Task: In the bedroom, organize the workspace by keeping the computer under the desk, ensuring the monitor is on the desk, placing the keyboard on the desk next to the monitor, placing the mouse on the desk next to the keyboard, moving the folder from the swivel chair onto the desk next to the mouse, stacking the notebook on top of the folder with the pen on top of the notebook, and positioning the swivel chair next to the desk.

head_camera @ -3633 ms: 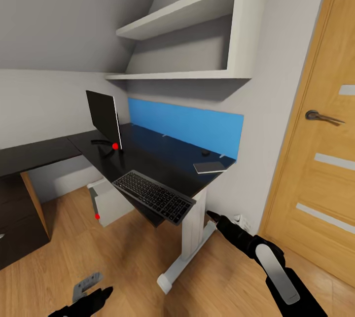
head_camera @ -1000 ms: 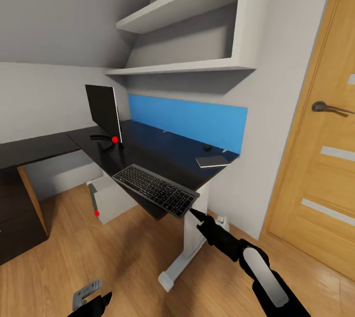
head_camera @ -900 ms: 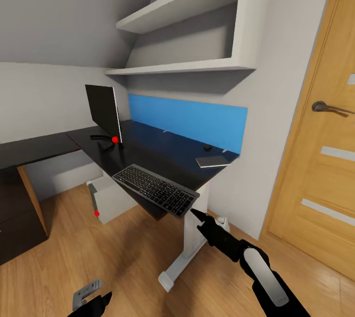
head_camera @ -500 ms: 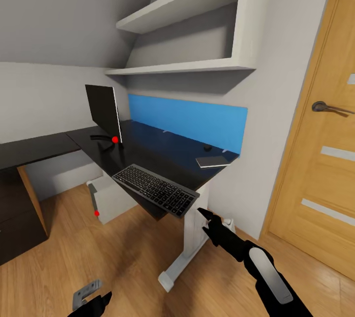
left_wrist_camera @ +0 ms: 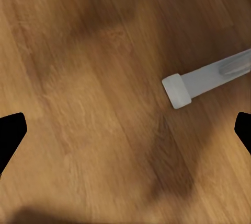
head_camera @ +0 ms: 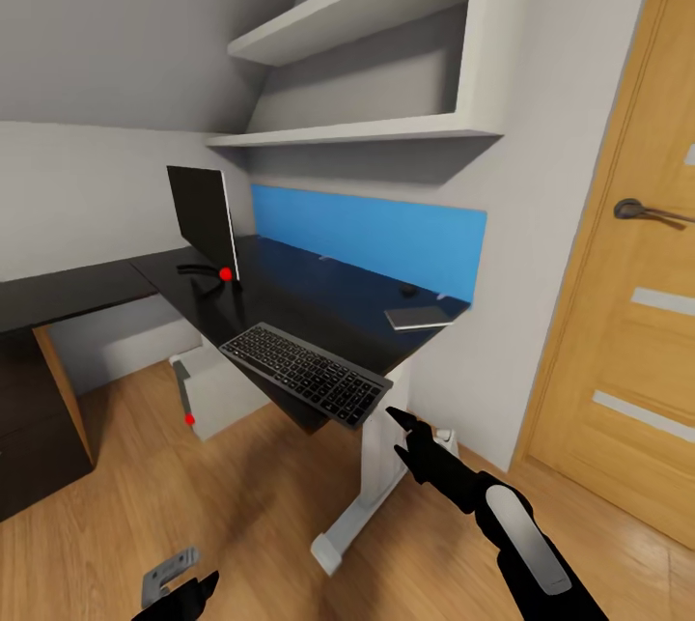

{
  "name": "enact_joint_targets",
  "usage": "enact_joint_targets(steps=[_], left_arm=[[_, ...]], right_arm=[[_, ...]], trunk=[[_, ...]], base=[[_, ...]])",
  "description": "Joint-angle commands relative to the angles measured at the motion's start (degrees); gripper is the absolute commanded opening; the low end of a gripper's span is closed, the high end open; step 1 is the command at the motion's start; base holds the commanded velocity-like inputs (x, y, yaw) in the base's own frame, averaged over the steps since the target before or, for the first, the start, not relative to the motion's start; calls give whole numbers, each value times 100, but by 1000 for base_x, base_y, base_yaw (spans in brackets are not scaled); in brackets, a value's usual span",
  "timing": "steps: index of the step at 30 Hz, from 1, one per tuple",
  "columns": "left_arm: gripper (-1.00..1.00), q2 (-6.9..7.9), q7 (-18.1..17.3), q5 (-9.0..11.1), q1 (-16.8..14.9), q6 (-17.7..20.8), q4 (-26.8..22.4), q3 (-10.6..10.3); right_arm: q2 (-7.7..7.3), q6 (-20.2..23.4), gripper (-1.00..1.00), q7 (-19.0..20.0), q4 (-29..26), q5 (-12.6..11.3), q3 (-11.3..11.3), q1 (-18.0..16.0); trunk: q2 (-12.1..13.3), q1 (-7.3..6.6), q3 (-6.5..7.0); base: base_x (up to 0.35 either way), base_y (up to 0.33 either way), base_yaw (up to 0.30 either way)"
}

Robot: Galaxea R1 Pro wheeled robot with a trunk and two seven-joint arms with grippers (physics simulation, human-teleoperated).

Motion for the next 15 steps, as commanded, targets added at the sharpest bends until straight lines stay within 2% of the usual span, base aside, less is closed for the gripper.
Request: enact_joint_targets(steps=[1, 7, 15], left_arm=[[100, 1, 36, 60, -2, 29, -10, -3], [100, 3, 36, 66, -2, 28, -10, -3], [100, 7, 36, 69, -2, 29, -10, -3]], right_arm=[[-4, 7, 100, -5, -2, -25, 5, -4], [-3, 7, 100, -6, -2, -25, 7, -4], [17, 7, 100, -6, -2, -25, 8, -4]], trunk=[[-3, 1, -6], [-3, 1, -6], [-3, 1, -6]], base=[[168, 118, 0], [172, 131, 0], [62, 54, 0]])
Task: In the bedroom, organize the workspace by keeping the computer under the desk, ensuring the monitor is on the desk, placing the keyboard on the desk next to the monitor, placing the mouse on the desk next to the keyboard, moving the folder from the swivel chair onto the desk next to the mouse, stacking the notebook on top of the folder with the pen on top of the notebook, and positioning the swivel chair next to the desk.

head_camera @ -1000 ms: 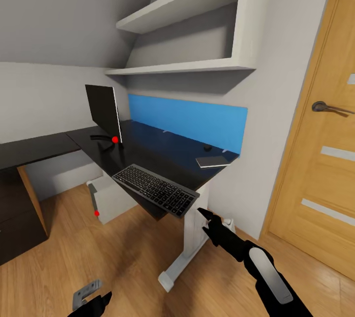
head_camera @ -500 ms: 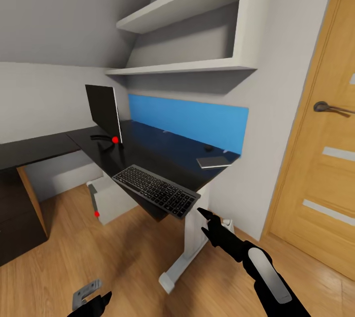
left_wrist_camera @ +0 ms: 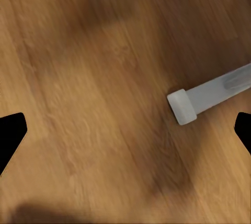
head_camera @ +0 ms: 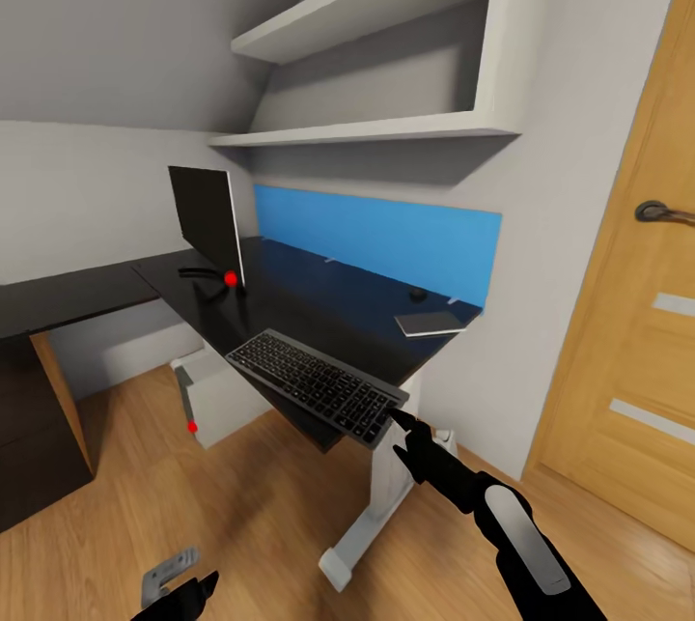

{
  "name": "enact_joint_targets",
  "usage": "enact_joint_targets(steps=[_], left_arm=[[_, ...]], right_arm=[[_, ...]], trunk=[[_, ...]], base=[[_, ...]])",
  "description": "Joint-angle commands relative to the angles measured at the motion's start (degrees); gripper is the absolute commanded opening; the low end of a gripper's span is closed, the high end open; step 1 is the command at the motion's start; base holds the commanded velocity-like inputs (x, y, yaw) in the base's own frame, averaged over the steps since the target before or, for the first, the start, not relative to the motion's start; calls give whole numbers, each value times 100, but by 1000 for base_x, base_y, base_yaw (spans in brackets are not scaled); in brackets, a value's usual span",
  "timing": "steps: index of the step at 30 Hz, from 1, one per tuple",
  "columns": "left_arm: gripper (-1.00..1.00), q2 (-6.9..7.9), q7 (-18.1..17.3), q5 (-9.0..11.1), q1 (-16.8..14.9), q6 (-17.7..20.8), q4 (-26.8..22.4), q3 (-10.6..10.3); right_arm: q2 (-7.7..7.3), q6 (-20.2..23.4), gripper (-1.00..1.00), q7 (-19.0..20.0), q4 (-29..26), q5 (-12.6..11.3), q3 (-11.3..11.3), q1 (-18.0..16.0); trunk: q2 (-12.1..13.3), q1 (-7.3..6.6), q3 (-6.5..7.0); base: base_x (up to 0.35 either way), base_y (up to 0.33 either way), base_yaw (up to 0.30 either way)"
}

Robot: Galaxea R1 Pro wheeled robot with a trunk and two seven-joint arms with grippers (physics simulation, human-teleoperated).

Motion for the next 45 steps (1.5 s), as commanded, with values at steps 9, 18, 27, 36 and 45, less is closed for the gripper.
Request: enact_joint_targets(steps=[9, 18, 27, 36, 45], left_arm=[[100, 2, 36, 61, -2, 31, -9, -3], [100, 2, 36, 61, -2, 29, -9, -3], [100, 2, 36, 61, -2, 30, -9, -3], [100, -5, 44, 61, -2, 34, -9, -3], [100, -7, 51, 61, -2, 36, -3, -3]], right_arm=[[35, 8, 100, -5, -2, -24, 6, -3], [37, 10, 100, -7, -2, -16, 6, -3], [37, 2, -100, -265, -33, 1, 23, -3], [37, -2, -100, -286, -29, 3, 22, -5], [37, -2, -100, -286, -37, 3, 21, -3]], trunk=[[-3, 1, -6], [-3, 1, -6], [-3, 1, -6], [-3, 1, -6], [158, -87, 66]], base=[[102, 97, 0], [4, 4, 0], [0, 0, 0], [0, 0, 0], [0, 0, 0]])
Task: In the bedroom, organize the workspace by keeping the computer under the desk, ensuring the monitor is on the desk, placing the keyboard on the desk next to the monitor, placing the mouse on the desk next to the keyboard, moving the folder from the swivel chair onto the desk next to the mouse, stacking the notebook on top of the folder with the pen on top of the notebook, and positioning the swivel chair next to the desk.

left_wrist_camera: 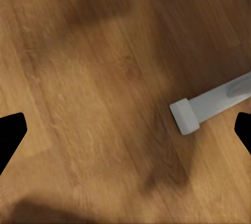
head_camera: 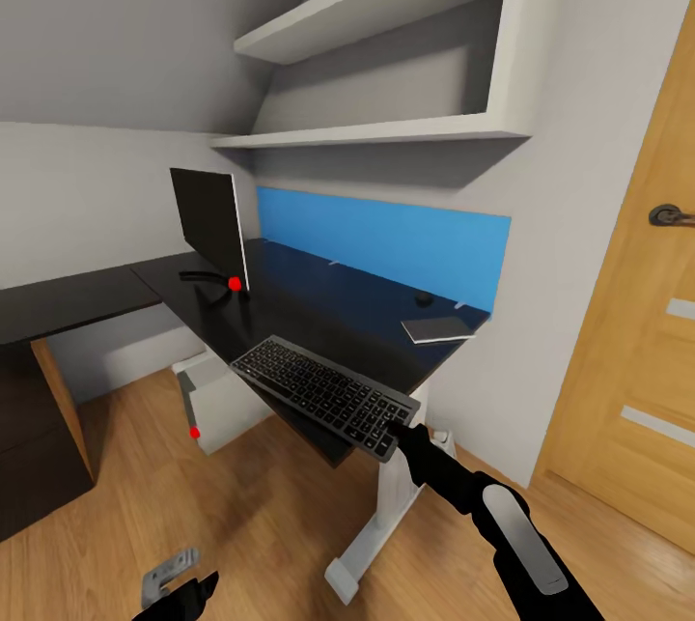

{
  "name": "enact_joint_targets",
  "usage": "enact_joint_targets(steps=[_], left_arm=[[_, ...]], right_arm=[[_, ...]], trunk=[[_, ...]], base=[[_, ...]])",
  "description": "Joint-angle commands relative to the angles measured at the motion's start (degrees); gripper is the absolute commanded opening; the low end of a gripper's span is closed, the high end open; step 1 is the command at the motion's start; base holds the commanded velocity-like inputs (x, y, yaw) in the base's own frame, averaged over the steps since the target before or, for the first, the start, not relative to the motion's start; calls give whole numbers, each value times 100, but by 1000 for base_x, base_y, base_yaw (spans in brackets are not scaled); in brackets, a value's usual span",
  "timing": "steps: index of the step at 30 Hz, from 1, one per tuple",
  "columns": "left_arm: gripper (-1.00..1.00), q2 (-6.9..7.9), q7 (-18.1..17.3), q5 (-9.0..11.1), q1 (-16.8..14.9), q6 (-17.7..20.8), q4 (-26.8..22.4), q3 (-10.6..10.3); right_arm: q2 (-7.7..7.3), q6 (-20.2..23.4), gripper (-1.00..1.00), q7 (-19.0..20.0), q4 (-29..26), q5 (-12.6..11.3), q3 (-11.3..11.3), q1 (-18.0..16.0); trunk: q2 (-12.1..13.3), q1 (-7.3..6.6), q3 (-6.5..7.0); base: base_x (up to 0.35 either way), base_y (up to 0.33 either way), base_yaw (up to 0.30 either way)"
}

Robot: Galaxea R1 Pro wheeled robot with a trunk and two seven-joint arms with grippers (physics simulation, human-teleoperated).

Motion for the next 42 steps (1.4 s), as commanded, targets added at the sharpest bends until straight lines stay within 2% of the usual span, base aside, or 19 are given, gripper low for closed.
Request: enact_joint_targets(steps=[1, 14, 17, 24, 32, 42], left_arm=[[100, 1, 37, 60, -1, 29, -3, -3], [100, -1, 47, 52, -1, 22, 132, -20], [100, 1, 47, 52, -1, 22, 132, -20], [100, 0, 47, 52, -1, 22, 132, -20], [100, 7, 47, 52, -1, 22, 132, -19], [100, 1, 47, 52, -1, 22, 132, -20]], right_arm=[[-5, 4, -100, -35, -5, -41, 8, -3], [-21, -2, -100, 14, -178, -36, 4, -3], [-227, 31, -100, 17, -505, -8, 17, -3], [-475, 46, -100, 158, -597, 5, 281, -3], [-513, 40, -100, 245, -611, 28, 560, -3], [-512, 34, -100, 248, -610, 36, 595, -3]], trunk=[[39, -23, 12], [560, -309, 246], [680, -375, 299], [961, -529, 425], [1282, -704, 569], [1683, -924, 743]], base=[[0, 0, 0], [0, 0, 0], [0, 0, 0], [0, 0, 0], [0, 0, 48], [0, 0, 242]])
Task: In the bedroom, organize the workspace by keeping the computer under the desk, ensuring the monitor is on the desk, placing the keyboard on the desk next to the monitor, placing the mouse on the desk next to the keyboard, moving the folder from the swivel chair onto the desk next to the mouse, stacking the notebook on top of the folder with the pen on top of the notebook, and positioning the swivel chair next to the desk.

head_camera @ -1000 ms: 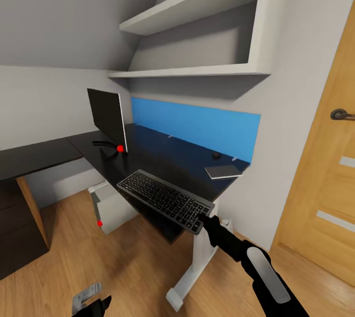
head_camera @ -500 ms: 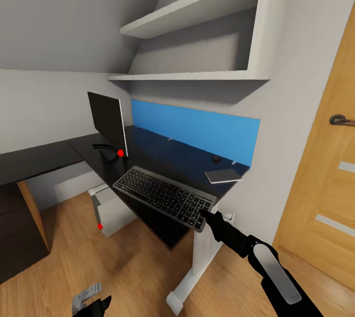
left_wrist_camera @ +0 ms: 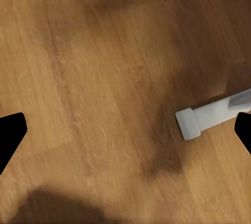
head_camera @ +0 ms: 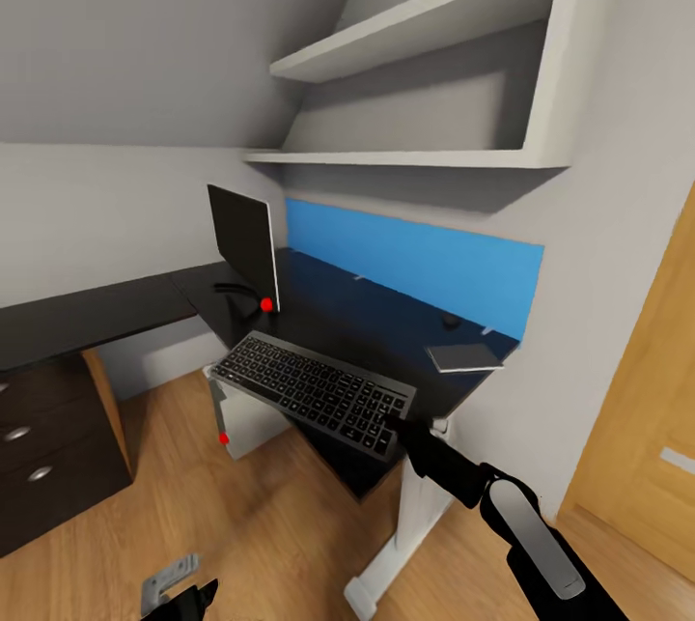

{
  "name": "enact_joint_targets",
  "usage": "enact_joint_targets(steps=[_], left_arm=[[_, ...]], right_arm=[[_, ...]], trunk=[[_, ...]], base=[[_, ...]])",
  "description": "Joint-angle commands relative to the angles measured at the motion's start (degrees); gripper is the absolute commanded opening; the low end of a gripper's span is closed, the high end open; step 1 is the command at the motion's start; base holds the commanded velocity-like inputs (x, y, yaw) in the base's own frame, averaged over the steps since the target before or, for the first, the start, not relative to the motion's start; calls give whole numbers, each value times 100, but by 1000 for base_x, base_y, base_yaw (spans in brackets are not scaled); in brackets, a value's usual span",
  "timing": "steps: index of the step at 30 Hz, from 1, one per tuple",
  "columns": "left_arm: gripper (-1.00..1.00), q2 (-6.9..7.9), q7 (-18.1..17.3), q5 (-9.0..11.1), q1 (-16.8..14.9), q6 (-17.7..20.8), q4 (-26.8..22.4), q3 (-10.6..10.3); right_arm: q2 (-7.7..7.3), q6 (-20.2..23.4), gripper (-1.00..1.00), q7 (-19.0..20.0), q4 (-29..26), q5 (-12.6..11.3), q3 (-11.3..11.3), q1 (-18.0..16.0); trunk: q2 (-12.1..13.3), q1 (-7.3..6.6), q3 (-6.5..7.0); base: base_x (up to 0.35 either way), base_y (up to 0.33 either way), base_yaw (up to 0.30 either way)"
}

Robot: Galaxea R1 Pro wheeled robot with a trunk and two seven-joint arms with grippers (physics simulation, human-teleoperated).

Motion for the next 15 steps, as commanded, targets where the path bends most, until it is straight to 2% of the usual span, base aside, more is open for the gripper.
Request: enact_joint_targets(steps=[1, 6, 9, 15], left_arm=[[100, 1, 36, 60, -2, 30, -10, -3], [100, 2, 36, 60, -2, 30, -8, -3], [100, 3, 36, 67, -2, 31, -2, -3], [100, 2, 39, 62, -2, 31, 148, -10]], right_arm=[[-5, 9, -100, -2, -4, -30, 4, -3], [-20, 15, -100, 49, -5, -33, 0, -3], [-29, 13, -100, 200, 3, -30, 0, -3], [-16, 9, -100, 227, -3, 15, 43, -3]], trunk=[[38, -23, 11], [239, -133, 99], [239, -133, 99], [239, -133, 118]], base=[[0, 0, 104], [0, 0, 38], [0, 0, 1], [0, 0, 240]])
